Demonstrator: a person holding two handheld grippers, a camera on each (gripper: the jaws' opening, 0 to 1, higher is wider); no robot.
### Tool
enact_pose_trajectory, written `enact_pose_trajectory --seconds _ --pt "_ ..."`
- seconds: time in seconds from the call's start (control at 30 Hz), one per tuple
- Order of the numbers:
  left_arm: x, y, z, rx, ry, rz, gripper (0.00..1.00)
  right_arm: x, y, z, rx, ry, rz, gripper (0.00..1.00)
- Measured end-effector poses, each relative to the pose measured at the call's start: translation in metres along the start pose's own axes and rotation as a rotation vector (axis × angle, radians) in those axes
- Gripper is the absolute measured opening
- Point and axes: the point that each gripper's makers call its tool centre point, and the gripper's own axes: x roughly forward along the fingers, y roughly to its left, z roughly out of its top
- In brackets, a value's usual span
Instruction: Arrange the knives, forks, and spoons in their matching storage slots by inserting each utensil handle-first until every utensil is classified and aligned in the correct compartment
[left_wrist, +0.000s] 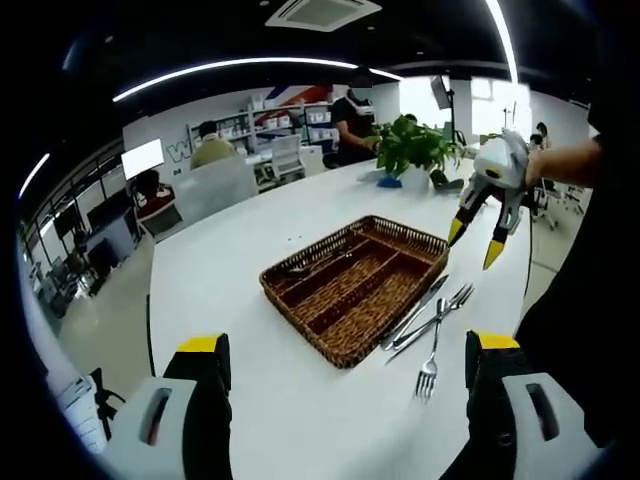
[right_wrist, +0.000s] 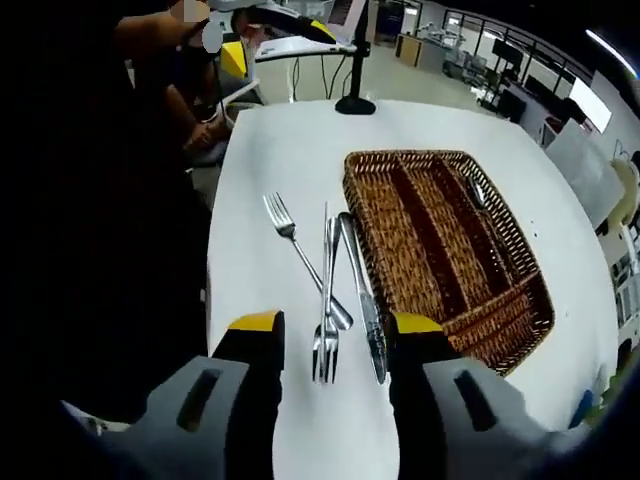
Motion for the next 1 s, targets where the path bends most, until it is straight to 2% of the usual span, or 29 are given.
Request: enact_pose_trajectory --seconds 0.27,0.33,0.53,0.6,0.7,1.0 --pt "0.002 0.001 -0.004 -0.008 0.01 -0.001 0.99 0.026 0.009 -0.014 0.034 0.033 0.058 0.31" --pt "0.002 0.001 -0.003 -0.008 0.006 0.0 0.99 0.032 0.012 -0.016 0.018 0.047 0.069 0.26" --pt "0.0 0.002 -0.006 -0.016 0.007 0.006 0.99 0.05 0.011 -0.02 0.053 0.047 0.082 0.21" --pt "-0.003 0.003 -0.009 -0.021 0.011 0.01 0.99 0.057 0.013 -0.021 0.038 0.041 0.084 0.2" --pt "-0.006 0.006 -0.011 -0.031 0.011 0.019 0.99 0.062 0.013 -0.026 0.07 0.057 0.084 0.16" --pt "-0.009 0.006 -0.017 -0.047 0.016 0.026 0.99 0.073 0.015 -0.035 0.078 0.092 0.089 0.13"
